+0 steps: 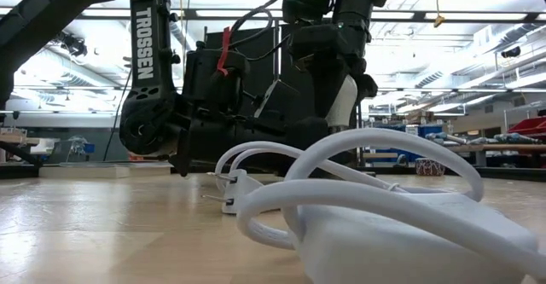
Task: Screw lightbulb
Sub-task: Insert the lightbulb into the desk lamp
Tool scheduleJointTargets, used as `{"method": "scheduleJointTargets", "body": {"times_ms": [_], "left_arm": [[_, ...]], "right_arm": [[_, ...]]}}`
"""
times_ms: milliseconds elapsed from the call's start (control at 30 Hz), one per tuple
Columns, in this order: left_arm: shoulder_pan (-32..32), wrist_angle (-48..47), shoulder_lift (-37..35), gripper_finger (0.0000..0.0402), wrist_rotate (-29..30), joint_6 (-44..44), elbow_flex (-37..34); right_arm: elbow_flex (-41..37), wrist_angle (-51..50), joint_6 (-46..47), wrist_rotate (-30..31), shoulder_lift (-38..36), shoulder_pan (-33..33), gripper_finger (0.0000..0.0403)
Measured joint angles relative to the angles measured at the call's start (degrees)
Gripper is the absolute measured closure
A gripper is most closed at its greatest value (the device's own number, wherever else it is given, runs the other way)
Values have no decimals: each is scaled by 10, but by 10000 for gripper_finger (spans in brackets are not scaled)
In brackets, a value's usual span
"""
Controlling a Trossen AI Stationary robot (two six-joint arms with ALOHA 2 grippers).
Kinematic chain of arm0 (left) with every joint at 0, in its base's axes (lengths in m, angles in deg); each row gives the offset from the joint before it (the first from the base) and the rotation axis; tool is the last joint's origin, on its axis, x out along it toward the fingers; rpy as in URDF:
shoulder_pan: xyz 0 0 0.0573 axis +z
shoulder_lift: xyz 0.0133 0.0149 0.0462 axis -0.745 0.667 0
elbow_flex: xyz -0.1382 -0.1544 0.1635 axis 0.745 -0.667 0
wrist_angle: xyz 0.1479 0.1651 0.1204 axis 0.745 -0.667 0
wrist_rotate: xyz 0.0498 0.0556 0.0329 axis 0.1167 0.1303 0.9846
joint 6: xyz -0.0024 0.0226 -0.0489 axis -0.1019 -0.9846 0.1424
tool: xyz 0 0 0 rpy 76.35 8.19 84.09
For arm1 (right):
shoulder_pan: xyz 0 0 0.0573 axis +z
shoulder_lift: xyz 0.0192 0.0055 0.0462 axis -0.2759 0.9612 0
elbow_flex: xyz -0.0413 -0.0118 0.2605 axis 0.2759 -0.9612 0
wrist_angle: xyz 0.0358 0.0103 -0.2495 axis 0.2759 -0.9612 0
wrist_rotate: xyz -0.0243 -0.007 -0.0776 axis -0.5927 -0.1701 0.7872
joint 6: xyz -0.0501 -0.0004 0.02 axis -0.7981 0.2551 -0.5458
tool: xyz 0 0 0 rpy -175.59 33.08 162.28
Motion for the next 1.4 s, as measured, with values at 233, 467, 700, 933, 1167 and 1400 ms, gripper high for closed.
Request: {"method": "scheduleJointTargets", "body": {"times_ms": [233,467,700,933,1167,1400], "left_arm": [[-1,-1,0,204,30,-1,0],[-1,-4,0,204,46,-1,0],[-7,-9,0,204,102,-1,5],[-13,-43,0,204,147,-10,31],[-17,-49,0,204,154,-8,35],[-18,-49,0,204,155,2,35]], "right_arm": [[0,2,70,-3,0,-1,132],[0,5,137,-2,0,-8,142],[0,5,235,-11,0,-16,121],[-1,10,293,-11,0,-23,133],[-2,22,265,-18,0,-33,114],[-2,41,202,-35,1,-50,53]]}}
